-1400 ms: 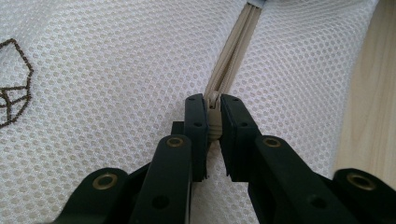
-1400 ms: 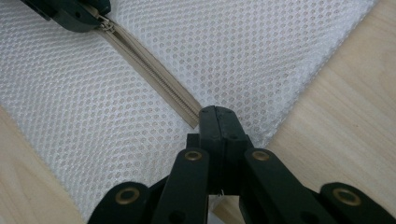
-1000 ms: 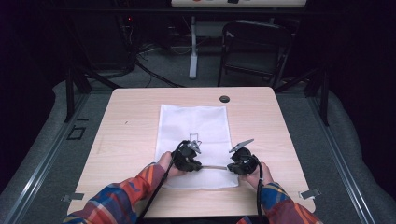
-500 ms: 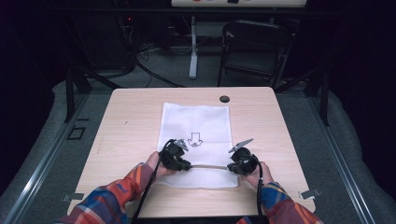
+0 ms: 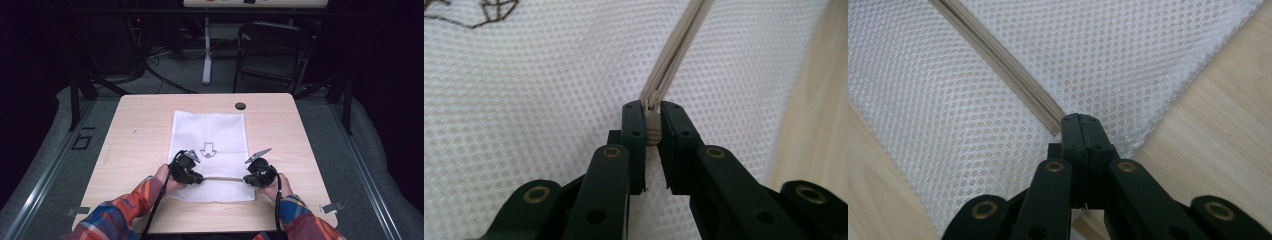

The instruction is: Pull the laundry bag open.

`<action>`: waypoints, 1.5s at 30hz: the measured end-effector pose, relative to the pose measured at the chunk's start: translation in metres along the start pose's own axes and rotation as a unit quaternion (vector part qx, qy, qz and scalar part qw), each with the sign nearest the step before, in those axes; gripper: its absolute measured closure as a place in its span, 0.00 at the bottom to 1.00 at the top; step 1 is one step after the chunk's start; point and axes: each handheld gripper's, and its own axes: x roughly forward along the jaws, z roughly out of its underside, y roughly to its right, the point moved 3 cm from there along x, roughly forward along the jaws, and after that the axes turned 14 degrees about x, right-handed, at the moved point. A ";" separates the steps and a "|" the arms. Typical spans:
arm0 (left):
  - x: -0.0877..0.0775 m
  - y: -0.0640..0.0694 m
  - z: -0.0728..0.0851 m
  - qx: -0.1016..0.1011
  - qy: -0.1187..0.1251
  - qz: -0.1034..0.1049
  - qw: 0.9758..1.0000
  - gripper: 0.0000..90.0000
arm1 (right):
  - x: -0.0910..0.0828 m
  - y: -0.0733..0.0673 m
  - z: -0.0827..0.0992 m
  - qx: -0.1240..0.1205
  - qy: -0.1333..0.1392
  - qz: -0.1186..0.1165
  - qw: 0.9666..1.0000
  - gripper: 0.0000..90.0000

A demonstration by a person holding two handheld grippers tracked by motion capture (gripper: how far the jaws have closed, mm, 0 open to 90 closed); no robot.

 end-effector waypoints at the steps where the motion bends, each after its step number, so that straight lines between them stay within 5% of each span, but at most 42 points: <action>1: -0.001 -0.002 0.002 -0.004 -0.001 -0.001 1.000 0.91 | 0.000 0.000 0.000 -0.001 -0.001 0.000 1.000 1.00; 5: -0.011 -0.010 0.014 -0.026 0.000 -0.009 1.000 0.91 | 0.000 0.000 0.000 0.000 -0.001 0.002 1.000 1.00; 12: -0.014 -0.007 0.021 -0.027 -0.003 -0.009 1.000 0.91 | 0.001 -0.001 -0.001 0.002 -0.003 -0.002 1.000 1.00; 21: -0.021 -0.008 0.029 -0.036 -0.005 -0.011 0.999 0.91 | 0.000 -0.001 -0.001 -0.025 0.000 0.015 1.000 1.00; 45: -0.048 -0.008 0.055 -0.064 -0.003 -0.027 0.998 0.91 | -0.001 0.002 -0.001 -0.017 -0.007 0.010 1.000 1.00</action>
